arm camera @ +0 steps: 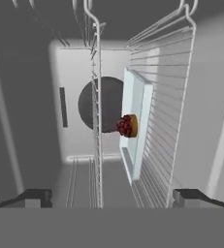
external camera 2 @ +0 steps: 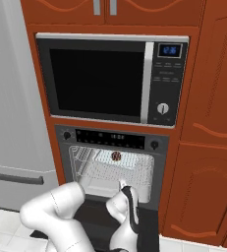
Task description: Take the baked cake out of the oven and place it on the plate for cooling. Then close the oven door.
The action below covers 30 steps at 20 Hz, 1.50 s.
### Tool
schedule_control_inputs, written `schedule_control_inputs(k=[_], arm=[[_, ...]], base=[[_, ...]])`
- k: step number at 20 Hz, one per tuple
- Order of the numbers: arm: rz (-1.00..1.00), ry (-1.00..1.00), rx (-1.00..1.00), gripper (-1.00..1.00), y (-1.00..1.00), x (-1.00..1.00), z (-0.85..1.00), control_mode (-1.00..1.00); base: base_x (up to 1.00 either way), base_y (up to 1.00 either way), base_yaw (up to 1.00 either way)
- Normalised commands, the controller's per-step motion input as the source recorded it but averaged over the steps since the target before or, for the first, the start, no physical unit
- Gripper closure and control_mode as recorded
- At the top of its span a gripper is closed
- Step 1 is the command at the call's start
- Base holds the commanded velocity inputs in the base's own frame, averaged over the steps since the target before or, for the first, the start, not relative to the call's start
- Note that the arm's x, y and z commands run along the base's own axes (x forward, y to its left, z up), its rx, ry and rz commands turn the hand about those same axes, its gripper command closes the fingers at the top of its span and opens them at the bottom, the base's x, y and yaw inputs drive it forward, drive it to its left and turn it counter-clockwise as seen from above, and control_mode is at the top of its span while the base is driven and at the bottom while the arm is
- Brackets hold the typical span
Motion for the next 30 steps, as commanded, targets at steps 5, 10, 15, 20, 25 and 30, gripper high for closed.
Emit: schedule_control_inputs(k=[5,10,15,20,25,30], arm=[[0.04,-0.15,0.03,-1.00,-0.36,0.03,-0.35,-1.00],[0.00,-0.08,0.00,-1.00,-0.20,0.00,-0.33,-1.00],[-0.02,-0.03,0.00,-1.00,-0.03,0.00,-0.27,-1.00],[-0.06,-0.01,0.00,-1.00,0.00,0.00,-0.15,-1.00],[-0.04,-0.05,0.00,-1.00,0.00,0.03,-0.26,-1.00],[0.00,-0.07,0.00,-1.00,0.08,0.11,-0.28,-1.00]], base=[[0.00,0.00,0.00],[0.00,0.00,0.00],[0.00,0.00,0.00],[0.00,0.00,0.00],[0.00,0.00,0.00],[0.00,0.00,0.00]])
